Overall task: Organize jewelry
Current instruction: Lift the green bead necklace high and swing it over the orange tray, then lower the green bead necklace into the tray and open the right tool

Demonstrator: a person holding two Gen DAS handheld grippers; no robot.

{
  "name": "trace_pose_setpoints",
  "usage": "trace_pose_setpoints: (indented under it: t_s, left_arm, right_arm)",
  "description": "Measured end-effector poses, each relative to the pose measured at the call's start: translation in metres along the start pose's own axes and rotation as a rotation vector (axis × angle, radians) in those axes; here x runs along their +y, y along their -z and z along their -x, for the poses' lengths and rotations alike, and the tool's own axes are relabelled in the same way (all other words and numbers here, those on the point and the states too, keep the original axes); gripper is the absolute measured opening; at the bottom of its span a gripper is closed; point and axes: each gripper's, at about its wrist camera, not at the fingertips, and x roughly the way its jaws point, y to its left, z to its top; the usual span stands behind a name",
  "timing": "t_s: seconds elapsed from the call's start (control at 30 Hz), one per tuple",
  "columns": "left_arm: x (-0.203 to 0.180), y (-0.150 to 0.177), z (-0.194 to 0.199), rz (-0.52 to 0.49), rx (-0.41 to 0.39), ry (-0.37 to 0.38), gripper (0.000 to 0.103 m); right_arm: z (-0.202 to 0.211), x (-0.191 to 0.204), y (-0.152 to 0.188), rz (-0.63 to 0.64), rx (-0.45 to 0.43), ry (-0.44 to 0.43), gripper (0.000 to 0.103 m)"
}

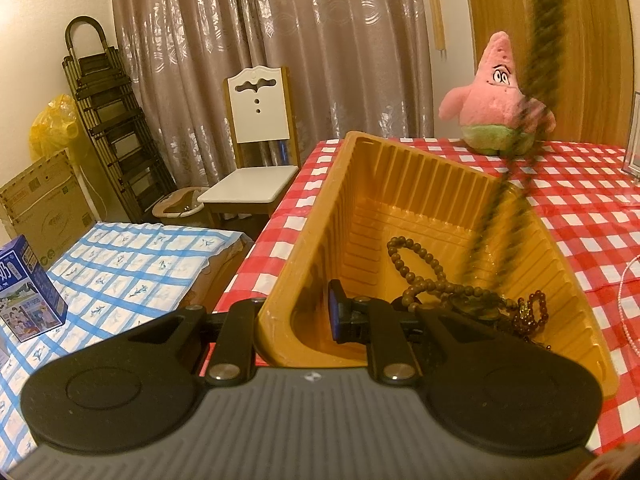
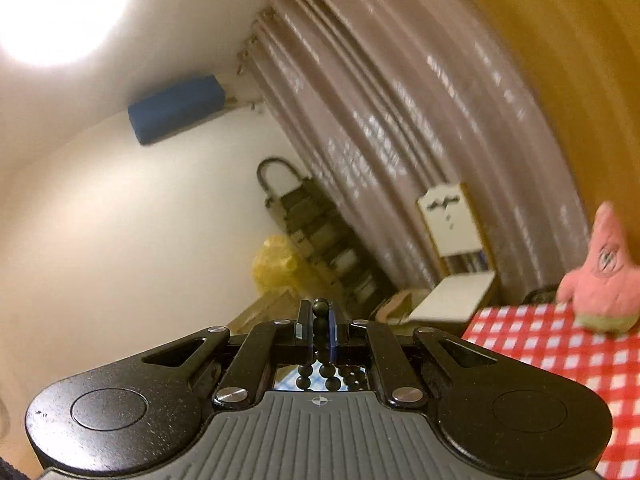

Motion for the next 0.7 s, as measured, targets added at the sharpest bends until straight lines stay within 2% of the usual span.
trace_pose_setpoints:
  t_s: [0.13,0.3,0.7]
  left_arm:
    - [-0.001,0.000,-0.001,0.003,-0.003,0.001,0.016]
    - [0.001,0.002,0.001,0.008,-0.005,0.004,0.016]
    - [0.003,0.003,0.001,0.017,-0.004,0.010,0.016]
  right_arm:
    - [-0.037,-0.011,0.026,-0.038,0.092,0.007,0.007]
    - [-0.072,-0.041,0.069,-0.093,0.232,0.078,0.007]
    - [-0.100,-0.134,0.172,-0.217,0.451,0.327,0.007]
